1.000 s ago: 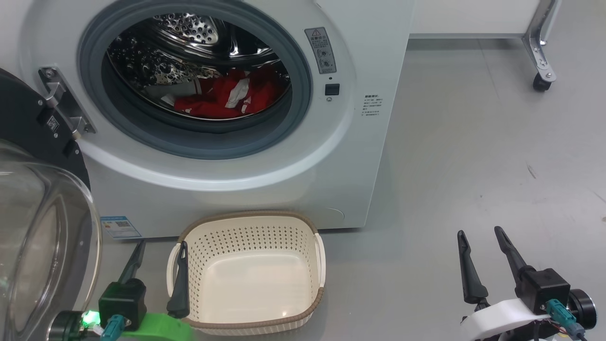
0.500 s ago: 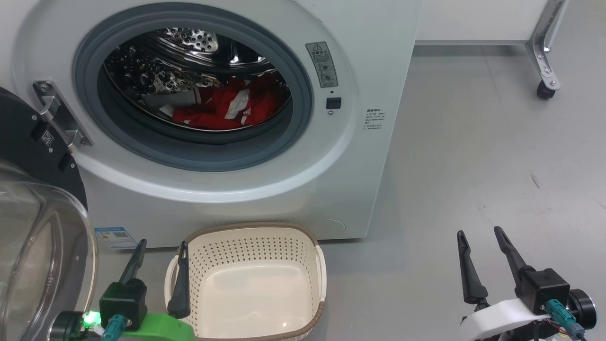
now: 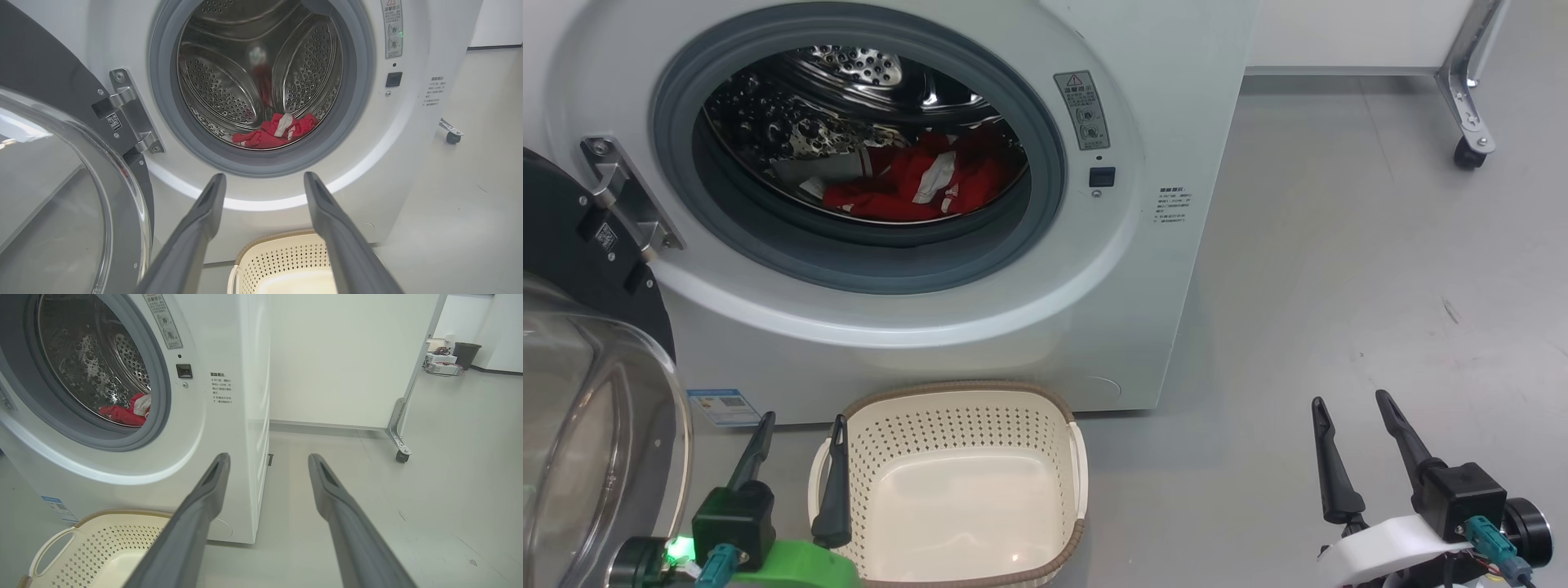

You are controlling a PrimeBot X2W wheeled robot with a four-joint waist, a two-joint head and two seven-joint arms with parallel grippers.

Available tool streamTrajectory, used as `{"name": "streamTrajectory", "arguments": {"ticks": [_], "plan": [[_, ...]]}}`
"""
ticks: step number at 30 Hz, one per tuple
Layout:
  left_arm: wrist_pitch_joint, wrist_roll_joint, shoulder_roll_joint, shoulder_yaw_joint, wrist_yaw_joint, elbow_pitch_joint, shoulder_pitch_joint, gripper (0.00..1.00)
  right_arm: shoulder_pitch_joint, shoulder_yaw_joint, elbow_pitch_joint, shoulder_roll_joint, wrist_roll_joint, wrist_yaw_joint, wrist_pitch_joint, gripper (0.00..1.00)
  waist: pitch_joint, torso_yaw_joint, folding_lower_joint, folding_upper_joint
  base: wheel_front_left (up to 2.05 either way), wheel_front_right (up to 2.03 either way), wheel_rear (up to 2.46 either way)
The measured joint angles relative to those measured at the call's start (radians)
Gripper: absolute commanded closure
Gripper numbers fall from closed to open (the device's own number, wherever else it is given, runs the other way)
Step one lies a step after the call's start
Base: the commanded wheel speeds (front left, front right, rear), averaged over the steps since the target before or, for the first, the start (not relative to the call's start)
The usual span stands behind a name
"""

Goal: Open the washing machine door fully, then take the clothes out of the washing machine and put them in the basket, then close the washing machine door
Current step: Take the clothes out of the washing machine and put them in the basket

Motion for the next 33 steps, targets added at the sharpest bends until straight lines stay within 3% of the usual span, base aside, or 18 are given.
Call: {"name": "streamTrajectory", "arguments": {"ticks": [16,33], "plan": [[0.002,-0.018,-0.001,-0.015,-0.006,0.034,-0.016,0.00,-0.002,0.002,-0.041,-0.011,0.000,0.000,0.010,0.00,0.053,-0.008,0.0000,0.0000,0.00,0.00,0.00],[0.096,-0.062,-0.007,-0.022,-0.065,0.172,-0.312,0.00,-0.080,0.006,-0.112,-0.030,-0.012,0.004,0.026,0.00,0.237,-0.061,0.0000,0.0000,0.00,0.00,0.00]]}}
